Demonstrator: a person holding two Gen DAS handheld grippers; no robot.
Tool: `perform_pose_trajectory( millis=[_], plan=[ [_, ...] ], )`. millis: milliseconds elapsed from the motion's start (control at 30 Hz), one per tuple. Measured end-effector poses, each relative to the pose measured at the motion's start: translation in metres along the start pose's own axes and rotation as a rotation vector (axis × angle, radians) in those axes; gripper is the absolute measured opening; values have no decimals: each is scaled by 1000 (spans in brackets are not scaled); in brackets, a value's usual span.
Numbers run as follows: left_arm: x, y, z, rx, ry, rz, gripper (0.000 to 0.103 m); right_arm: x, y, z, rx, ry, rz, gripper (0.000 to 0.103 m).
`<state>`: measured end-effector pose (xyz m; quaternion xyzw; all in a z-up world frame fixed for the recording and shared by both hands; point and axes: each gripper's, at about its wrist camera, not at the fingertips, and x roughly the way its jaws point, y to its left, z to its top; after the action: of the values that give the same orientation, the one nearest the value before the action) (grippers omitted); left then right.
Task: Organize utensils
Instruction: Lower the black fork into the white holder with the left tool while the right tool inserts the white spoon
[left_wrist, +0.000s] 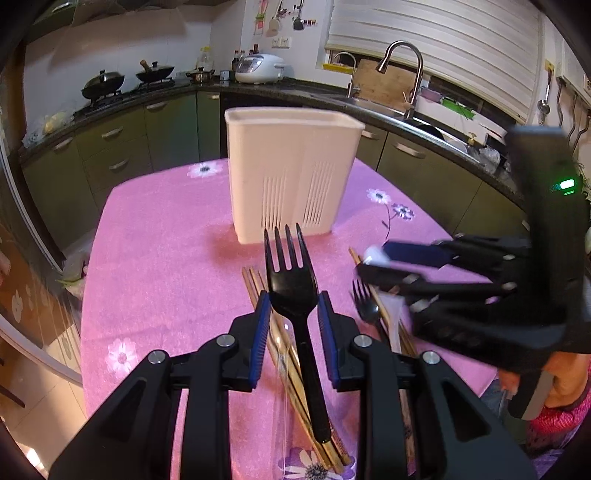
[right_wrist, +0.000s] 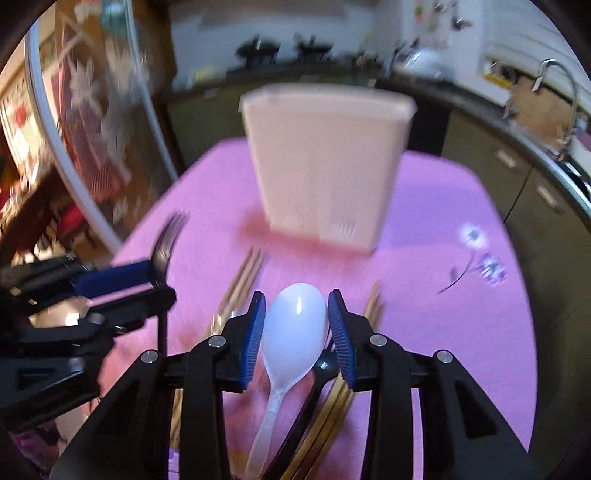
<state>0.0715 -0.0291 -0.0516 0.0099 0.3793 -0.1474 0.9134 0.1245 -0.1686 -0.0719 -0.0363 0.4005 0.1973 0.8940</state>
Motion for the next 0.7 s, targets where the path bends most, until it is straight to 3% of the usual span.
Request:
perform_pose_trajectory(
  millis=[300, 533, 700],
  plan=[
    [-24, -4, 51, 23, -97, -23, 25, -81, -15, 35, 73, -293, -36, 34],
    [-44, -10, 96, 45, -188, -16, 25, -111, -15, 62, 78, -407, -74, 33],
    [-49, -17, 118, 68, -219, -18, 25, -114, -10, 75, 59, -436, -103, 33]
  ],
)
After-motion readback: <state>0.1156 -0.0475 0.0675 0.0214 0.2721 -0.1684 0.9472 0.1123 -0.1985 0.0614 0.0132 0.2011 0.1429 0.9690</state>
